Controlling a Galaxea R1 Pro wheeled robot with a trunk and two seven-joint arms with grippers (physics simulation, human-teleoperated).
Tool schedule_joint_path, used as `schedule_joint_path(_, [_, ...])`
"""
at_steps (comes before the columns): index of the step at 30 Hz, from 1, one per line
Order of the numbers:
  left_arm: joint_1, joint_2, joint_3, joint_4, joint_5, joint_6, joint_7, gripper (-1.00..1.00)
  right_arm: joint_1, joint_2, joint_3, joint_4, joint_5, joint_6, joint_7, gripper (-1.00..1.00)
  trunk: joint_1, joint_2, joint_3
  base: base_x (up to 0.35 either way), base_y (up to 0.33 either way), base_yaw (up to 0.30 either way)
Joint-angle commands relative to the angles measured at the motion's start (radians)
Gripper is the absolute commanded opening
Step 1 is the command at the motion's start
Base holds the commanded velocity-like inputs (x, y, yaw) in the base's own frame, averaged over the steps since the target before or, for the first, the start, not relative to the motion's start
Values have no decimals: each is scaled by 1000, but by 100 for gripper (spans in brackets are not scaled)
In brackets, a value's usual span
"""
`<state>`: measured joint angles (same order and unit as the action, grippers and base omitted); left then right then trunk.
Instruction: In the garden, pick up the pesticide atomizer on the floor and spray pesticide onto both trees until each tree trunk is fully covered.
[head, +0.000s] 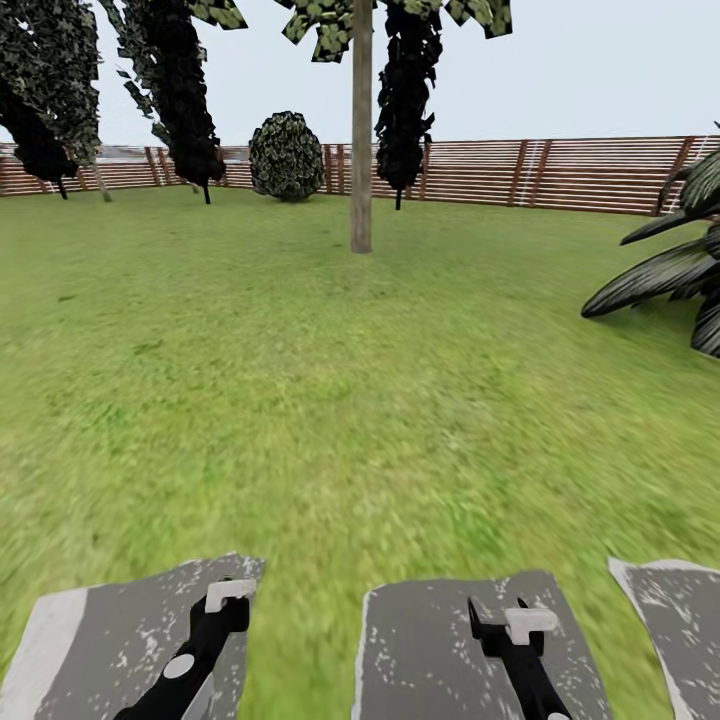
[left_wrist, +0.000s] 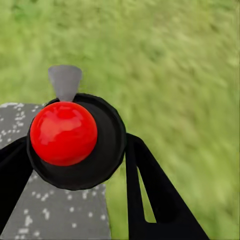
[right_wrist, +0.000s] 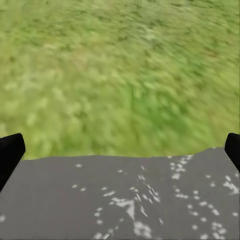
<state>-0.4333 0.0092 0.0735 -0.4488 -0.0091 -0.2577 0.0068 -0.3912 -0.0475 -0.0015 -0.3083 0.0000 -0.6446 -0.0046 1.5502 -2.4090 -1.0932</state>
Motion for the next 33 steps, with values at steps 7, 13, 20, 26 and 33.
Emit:
schedule_joint_path(7, [0,0,0,1,0,0,-1,-100,0,0,0,0,0,0,0,100,0,0,0,333,97,0])
schedule_joint_path(13, [1,0,1,0,1,0,-1,-100,0,0,0,0,0,0,0,100,0,0,1,334,97,-14])
schedule_joint_path(20, [1,1,1,-1,2,0,-1,-100,0,0,0,0,0,0,0,100,0,0,7,333,97,-84])
schedule_joint_path(26, [1,0,0,-1,1,0,-1,-100,0,0,-1,0,0,0,0,100,0,0,9,333,97,-50])
schedule_joint_path(33, [1,0,0,-4,1,0,-2,-100,0,0,-1,0,0,0,0,100,0,0,9,333,97,-3])
